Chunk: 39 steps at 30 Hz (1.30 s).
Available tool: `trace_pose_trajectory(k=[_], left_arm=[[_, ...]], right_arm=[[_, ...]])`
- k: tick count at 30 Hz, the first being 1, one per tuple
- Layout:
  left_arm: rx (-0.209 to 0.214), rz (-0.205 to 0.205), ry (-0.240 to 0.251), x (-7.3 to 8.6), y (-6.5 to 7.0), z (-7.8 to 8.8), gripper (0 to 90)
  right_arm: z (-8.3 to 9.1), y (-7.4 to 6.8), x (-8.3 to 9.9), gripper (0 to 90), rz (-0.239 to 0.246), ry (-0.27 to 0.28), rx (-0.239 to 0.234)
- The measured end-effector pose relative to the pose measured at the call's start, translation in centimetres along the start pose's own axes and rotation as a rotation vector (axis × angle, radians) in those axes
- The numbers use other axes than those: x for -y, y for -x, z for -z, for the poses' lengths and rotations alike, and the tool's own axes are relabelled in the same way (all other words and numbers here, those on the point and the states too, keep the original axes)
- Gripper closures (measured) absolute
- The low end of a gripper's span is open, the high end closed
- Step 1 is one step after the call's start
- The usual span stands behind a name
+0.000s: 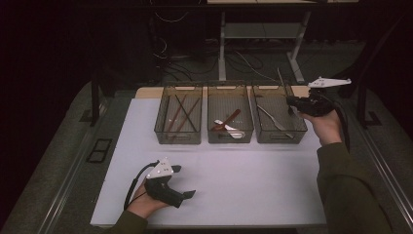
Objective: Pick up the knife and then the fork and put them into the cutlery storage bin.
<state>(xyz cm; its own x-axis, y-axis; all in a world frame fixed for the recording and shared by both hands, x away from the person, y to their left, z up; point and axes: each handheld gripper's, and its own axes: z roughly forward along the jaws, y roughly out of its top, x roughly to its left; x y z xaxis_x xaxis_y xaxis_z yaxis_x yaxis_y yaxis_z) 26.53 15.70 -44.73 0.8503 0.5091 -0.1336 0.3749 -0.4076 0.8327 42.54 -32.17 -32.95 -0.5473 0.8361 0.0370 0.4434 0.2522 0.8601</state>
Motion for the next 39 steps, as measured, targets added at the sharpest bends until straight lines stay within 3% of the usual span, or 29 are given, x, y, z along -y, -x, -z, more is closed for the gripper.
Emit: trace_pose_trajectory(k=[9,15,39], left_arm=[[0.003,-0.002,-0.001,0.0,0.0,0.0,0.0],[0.004,-0.001,0.000,0.0,0.0,0.0,0.0],[0.008,-0.002,-0.003,0.0,0.1,0.0,0.0]], right_arm=[[-2.2,1.1,-0.4,84.7,-0.034,-0.042,0.042],[-3.6,1.7,0.3,84.7,-0.053,-0.104,0.057],[-6.5,1.9,2.3,84.6,0.021,-0.355,0.065]])
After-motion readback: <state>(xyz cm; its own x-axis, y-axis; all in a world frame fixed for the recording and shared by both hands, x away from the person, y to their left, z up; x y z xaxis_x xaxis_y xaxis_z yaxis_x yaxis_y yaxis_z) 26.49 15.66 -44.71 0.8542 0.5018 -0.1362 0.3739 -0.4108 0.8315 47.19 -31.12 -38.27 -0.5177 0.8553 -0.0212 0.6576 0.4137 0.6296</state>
